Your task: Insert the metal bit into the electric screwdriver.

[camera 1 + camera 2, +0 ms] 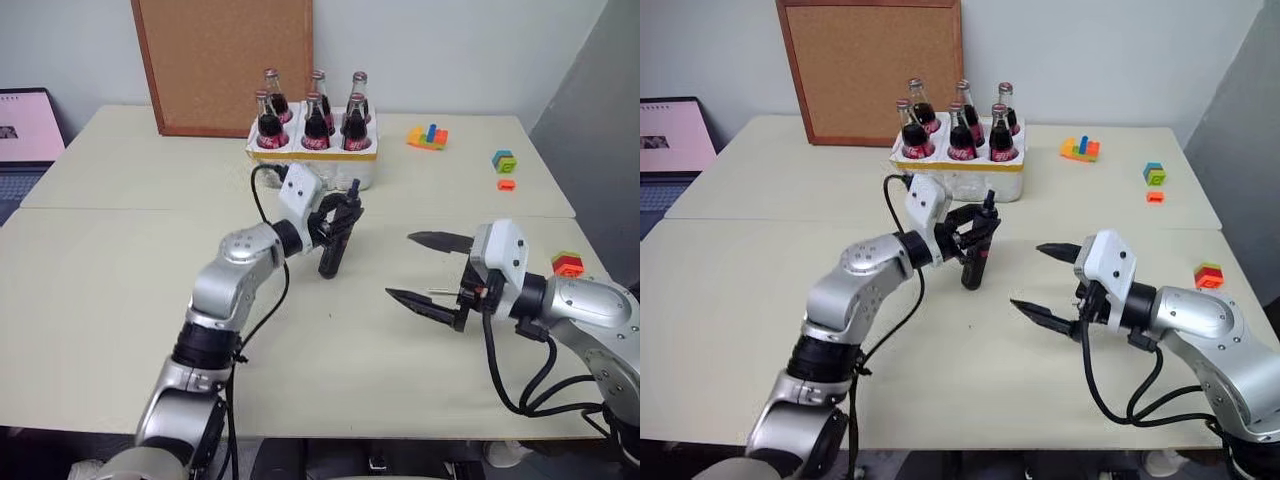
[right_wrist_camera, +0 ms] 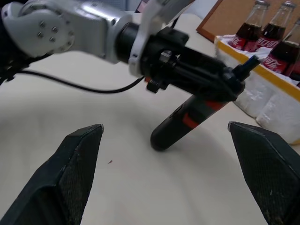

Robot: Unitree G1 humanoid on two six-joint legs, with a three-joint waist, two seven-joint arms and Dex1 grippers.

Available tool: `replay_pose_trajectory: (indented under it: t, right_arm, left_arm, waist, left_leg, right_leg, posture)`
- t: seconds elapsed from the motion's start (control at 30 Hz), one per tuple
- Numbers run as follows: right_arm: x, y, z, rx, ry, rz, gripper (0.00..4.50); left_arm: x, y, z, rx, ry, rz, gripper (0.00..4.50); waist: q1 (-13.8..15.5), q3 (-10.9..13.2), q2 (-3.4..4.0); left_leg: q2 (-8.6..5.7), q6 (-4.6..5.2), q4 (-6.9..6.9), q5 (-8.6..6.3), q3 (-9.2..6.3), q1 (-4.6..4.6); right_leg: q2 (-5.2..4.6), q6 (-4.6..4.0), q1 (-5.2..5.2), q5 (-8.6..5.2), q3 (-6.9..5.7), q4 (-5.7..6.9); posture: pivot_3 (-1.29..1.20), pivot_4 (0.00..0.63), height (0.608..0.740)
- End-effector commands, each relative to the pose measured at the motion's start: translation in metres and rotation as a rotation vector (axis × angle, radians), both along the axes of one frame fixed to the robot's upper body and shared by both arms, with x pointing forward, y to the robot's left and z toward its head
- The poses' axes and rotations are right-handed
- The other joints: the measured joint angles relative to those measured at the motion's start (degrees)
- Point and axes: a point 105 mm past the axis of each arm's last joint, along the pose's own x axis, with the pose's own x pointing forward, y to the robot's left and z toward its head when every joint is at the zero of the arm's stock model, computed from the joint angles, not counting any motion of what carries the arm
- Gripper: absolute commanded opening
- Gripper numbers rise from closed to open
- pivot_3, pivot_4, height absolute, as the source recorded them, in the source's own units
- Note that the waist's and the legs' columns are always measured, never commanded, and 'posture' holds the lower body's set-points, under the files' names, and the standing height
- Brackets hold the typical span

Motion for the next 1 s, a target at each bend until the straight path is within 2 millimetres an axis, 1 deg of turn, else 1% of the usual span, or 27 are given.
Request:
replay_pose_trajectory:
  t: [0.03, 0.13, 0.27, 0.3, 0.37, 0.47, 0.57, 0.67, 0.77, 0.87, 1.0]
  right_arm:
    - [-0.005, -0.001, 0.014, 0.011, -0.039, 0.005, 4.5]
    - [-0.009, -0.002, 0.015, 0.01, -0.005, 0.03, 4.5]
    - [-0.012, -0.004, 0.019, 0.006, 0.007, 0.038, 4.5]
    - [-0.011, -0.005, 0.02, 0.004, 0.009, 0.037, 4.5]
    - [-0.01, -0.008, 0.02, -0.005, 0.013, 0.03, 4.5]
    - [-0.003, -0.012, 0.016, -0.038, 0.017, 0.013, 4.5]
    - [0.001, -0.017, 0.012, -0.09, 0.014, 0.008, 4.5]
    - [0.005, -0.028, 0.002, -0.185, 0.036, -0.001, 4.5]
    - [0.018, -0.047, -0.018, -0.372, 0.086, -0.049, 4.5]
    - [0.028, -0.071, -0.041, -0.549, 0.202, -0.075, 4.5]
    - [0.04, -0.094, -0.064, -0.712, 0.3, -0.057, 4.5]
  left_arm:
    - [-0.009, 0.001, 0.005, -0.029, -0.048, 0.002, 1.66]
    - [-0.014, 0.009, 0.002, -0.018, -0.047, 0.017, 1.66]
    - [-0.022, 0.025, 0.004, -0.03, -0.039, 0.055, 1.66]
    - [-0.026, 0.032, 0.004, -0.021, -0.034, 0.061, 1.66]
    - [-0.036, 0.04, 0.002, 0.003, -0.035, 0.057, 1.66]
    - [-0.042, 0.043, -0.002, 0.007, -0.016, 0.056, 1.66]
    - [-0.043, 0.044, 0.001, -0.021, -0.007, 0.073, 1.66]
    - [-0.053, 0.041, -0.001, 0.008, -0.024, 0.04, 1.65]
    - [-0.058, 0.035, -0.004, 0.018, -0.032, 0.018, 1.65]
    - [-0.062, 0.025, -0.002, 0.025, -0.071, -0.021, 1.65]
    - [-0.061, 0.018, -0.003, 0.031, -0.096, -0.029, 1.65]
  waist:
    - [0.0, 0.0, 0.0]
    - [0.0, 0.0, 0.0]
    - [-0.2, 0.0, 0.0]
    - [-0.2, 0.0, 0.0]
    - [-0.4, 0.0, 0.0]
    - [-0.3, 0.0, 0.0]
    - [-0.1, 0.0, 0.0]
    - [-0.2, 0.0, 0.0]
    - [-0.1, 0.0, 0.0]
    - [0.0, 0.0, 0.0]
    - [0.0, 0.0, 0.01]
  left_leg:
    - [-0.01, 0.0, 0.03, 0.0, 0.0, 0.0]
    - [-0.02, 0.03, 0.15, -0.02, 0.01, 0.0]
    - [0.0, 0.04, 0.19, -0.02, 0.02, 0.02]
    - [0.0, 0.04, 0.19, -0.02, 0.02, 0.04]
    - [0.0, 0.04, 0.19, -0.03, 0.02, 0.05]
    - [0.05, 0.04, 0.16, -0.03, -0.02, 0.09]
    - [0.03, 0.04, 0.18, -0.03, -0.03, 0.1]
    - [0.0, 0.04, 0.21, -0.03, 0.03, 0.09]
    - [0.01, 0.05, 0.19, -0.03, 0.05, 0.08]
    - [0.02, 0.06, 0.17, -0.04, 0.06, 0.06]
    - [0.01, 0.08, 0.19, -0.05, 0.07, 0.05]
  right_leg:
    - [0.0, 0.01, 0.02, 0.0, 0.0, 0.0]
    - [0.01, 0.04, 0.08, 0.02, 0.01, 0.0]
    - [0.04, 0.08, 0.11, 0.05, 0.03, -0.02]
    - [0.07, 0.09, 0.11, 0.05, 0.03, -0.01]
    - [0.16, 0.1, 0.11, 0.06, 0.02, -0.02]
    - [0.28, 0.1, 0.11, 0.05, -0.04, 0.0]
    - [0.3, 0.11, 0.13, 0.08, -0.04, 0.0]
    - [0.29, 0.13, 0.13, 0.09, 0.02, -0.02]
    - [0.29, 0.12, 0.13, 0.08, 0.03, -0.09]
    - [0.25, 0.11, 0.12, 0.08, 0.03, -0.14]
    - [0.22, 0.11, 0.13, 0.08, 0.03, -0.16]
  posture:
    - [0.0, 0.15, 0.74]
    - [0.0, 0.15, 0.74]
    - [0.0, 0.15, 0.74]
    - [0.0, 0.15, 0.74]
    - [0.0, 0.15, 0.74]
    - [0.0, 0.15, 0.74]
    - [0.0, 0.15, 0.74]
    - [0.0, 0.15, 0.74]
    - [0.0, 0.15, 0.74]
    - [0.0, 0.15, 0.74]
    - [0.0, 0.15, 0.74]
